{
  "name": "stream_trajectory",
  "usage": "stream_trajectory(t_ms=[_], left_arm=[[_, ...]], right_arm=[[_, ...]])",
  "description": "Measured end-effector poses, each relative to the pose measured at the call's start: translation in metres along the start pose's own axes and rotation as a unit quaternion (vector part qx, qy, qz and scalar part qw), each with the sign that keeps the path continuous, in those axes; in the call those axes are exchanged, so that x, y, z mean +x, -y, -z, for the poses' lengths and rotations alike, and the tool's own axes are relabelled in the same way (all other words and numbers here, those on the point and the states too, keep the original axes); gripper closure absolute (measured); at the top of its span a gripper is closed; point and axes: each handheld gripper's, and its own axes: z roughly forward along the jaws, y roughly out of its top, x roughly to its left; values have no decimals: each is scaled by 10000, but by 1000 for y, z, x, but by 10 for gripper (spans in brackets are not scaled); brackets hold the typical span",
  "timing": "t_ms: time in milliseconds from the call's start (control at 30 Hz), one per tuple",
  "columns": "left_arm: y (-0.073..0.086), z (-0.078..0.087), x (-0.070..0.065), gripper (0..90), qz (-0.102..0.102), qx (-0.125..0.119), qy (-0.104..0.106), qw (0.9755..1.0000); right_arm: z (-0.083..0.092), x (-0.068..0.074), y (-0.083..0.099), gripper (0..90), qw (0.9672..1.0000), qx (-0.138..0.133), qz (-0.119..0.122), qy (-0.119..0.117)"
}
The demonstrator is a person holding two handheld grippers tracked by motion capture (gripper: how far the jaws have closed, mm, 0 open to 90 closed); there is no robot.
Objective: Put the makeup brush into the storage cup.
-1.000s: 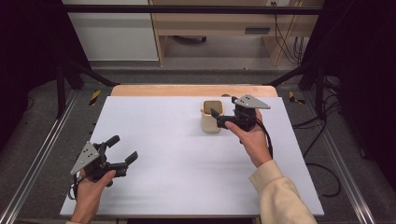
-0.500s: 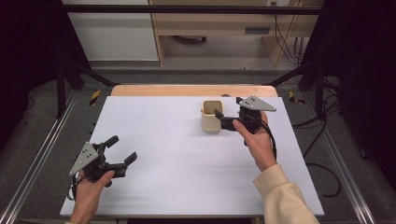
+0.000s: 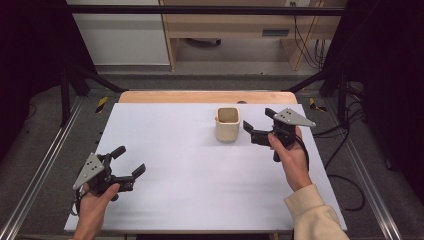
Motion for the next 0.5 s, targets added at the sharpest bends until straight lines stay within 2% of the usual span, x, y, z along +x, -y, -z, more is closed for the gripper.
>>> stream_trajectory(t_ms=[267, 500], left_arm=[[1, 2, 1, 19, 12, -3, 3, 10000], [1, 4, 2, 19, 4, 15, 16, 10000]], right_arm=[[20, -5, 4, 72, 9998, -112, 126, -42], [37, -9, 11, 71, 9998, -168, 116, -38]])
